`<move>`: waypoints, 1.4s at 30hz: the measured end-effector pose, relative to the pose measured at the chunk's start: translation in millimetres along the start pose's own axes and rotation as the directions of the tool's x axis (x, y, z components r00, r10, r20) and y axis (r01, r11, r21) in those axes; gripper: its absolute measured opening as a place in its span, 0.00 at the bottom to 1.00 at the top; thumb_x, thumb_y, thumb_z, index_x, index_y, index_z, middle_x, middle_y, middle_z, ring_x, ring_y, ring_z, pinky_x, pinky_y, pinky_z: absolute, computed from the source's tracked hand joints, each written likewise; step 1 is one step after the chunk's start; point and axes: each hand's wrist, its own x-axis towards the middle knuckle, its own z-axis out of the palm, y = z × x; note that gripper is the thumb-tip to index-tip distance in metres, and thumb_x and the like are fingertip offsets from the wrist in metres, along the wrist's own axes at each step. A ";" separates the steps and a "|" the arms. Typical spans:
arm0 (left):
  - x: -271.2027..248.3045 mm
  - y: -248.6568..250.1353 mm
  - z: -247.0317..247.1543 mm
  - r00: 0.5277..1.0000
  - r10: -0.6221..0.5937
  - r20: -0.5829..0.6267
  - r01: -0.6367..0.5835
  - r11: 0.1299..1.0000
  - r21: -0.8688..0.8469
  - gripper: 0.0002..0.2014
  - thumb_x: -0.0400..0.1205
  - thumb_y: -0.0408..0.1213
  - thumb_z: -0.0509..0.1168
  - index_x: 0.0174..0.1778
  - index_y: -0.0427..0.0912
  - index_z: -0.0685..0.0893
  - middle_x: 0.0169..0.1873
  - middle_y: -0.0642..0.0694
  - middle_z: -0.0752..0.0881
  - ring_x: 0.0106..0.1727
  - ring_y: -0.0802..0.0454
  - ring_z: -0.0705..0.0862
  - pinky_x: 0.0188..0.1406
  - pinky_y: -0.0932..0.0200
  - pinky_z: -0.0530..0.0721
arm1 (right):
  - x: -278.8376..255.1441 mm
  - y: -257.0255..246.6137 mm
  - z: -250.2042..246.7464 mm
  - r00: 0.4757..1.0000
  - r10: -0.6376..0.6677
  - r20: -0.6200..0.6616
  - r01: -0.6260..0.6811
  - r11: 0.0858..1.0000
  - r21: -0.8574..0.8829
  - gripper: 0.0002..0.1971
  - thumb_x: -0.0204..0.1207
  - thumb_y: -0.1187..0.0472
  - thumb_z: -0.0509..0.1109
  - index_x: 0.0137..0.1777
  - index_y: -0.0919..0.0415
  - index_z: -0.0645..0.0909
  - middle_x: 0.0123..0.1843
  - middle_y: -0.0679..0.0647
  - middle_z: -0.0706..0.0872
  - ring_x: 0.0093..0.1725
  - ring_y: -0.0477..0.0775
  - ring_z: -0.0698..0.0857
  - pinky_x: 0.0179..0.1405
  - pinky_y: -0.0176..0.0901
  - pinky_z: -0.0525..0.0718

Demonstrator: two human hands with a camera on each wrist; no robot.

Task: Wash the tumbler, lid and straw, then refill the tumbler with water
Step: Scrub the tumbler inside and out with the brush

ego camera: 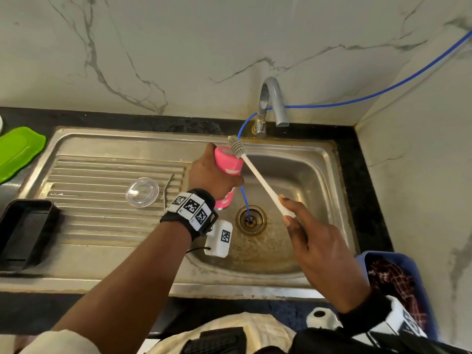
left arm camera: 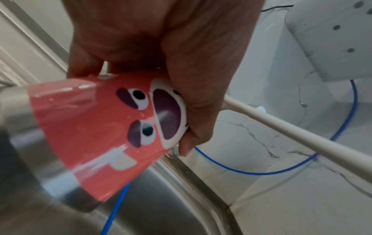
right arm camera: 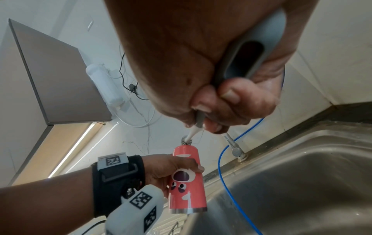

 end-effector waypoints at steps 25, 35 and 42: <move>-3.4 -5.7 4.6 0.963 0.213 -0.166 -0.241 0.954 -0.176 0.35 0.61 0.37 0.88 0.59 0.53 0.76 0.48 0.54 0.88 0.46 0.52 0.89 0.42 0.49 0.91 | 4.3 3.3 -3.7 0.999 0.039 0.001 -0.038 0.984 0.176 0.19 0.90 0.46 0.61 0.76 0.22 0.73 0.27 0.54 0.68 0.24 0.44 0.68 0.23 0.36 0.70; -10.2 -7.5 10.3 0.923 0.360 -0.134 -0.343 0.930 0.134 0.34 0.60 0.38 0.85 0.60 0.49 0.78 0.52 0.50 0.86 0.51 0.40 0.83 0.53 0.41 0.81 | 1.3 20.5 0.1 0.987 0.146 0.072 -0.162 0.923 0.350 0.20 0.85 0.40 0.62 0.74 0.20 0.76 0.31 0.56 0.75 0.29 0.47 0.74 0.29 0.47 0.76; 6.7 -11.2 0.5 0.915 0.375 -0.146 -0.342 0.916 0.209 0.36 0.59 0.39 0.86 0.62 0.50 0.79 0.52 0.50 0.87 0.51 0.41 0.85 0.57 0.39 0.82 | -16.3 21.4 3.9 0.991 0.115 0.074 -0.130 0.963 0.238 0.20 0.87 0.40 0.61 0.78 0.22 0.73 0.31 0.59 0.72 0.29 0.54 0.74 0.30 0.62 0.82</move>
